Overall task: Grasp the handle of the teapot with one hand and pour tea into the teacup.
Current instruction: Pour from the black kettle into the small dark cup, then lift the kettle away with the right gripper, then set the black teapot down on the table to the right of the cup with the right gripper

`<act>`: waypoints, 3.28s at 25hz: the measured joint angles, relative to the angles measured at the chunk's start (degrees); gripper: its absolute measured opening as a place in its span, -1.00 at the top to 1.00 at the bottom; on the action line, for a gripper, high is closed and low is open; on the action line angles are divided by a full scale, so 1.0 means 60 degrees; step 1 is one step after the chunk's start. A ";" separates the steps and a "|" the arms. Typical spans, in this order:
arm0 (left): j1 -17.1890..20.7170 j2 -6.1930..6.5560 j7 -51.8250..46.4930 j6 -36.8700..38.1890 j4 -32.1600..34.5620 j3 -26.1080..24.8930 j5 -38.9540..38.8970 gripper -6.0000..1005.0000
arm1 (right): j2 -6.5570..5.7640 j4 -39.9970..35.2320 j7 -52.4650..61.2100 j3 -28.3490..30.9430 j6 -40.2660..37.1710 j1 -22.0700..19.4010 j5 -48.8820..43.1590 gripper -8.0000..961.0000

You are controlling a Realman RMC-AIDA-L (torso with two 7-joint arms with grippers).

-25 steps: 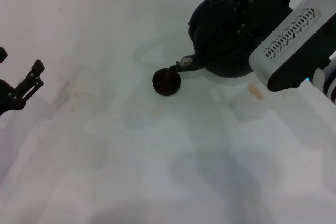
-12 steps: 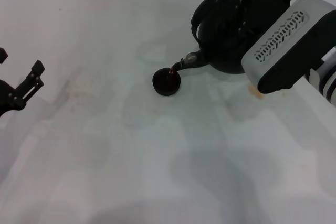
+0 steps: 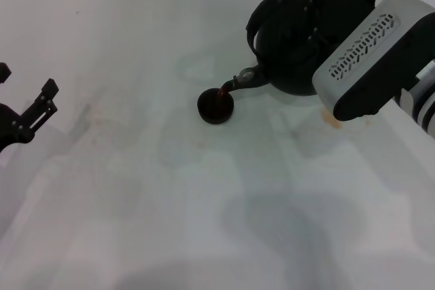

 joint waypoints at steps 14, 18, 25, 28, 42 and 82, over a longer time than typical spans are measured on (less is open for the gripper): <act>0.0005 0.0000 0.0004 0.0003 0.0001 -0.0016 0.0000 -0.72 | -0.0014 -0.0040 0.0036 0.0060 0.0015 0.0002 0.0001 0.75; 0.0002 0.0000 0.0004 0.0008 0.0000 -0.0016 0.0000 -0.72 | -0.0015 -0.0048 0.0036 0.0064 0.0007 0.0005 0.0001 0.75; -0.0019 0.0000 0.0004 0.0014 0.0000 -0.0016 0.0000 -0.72 | -0.0015 -0.0074 0.0040 0.0086 0.0012 0.0011 0.0001 0.75; -0.0024 0.0000 0.0004 0.0014 0.0000 -0.0016 0.0000 -0.72 | -0.0015 -0.0079 0.0046 0.0101 0.0016 0.0011 0.0001 0.75; -0.0121 0.0000 0.0004 0.0030 0.0101 -0.0015 0.0000 -0.72 | -0.0016 -0.0106 0.0226 0.0160 0.0060 0.0010 0.0136 0.75; -0.0439 0.0015 0.0003 0.0311 0.0103 -0.0030 0.0093 -0.72 | -0.0050 -0.3969 0.1437 0.5643 0.8700 -0.0209 0.2030 0.75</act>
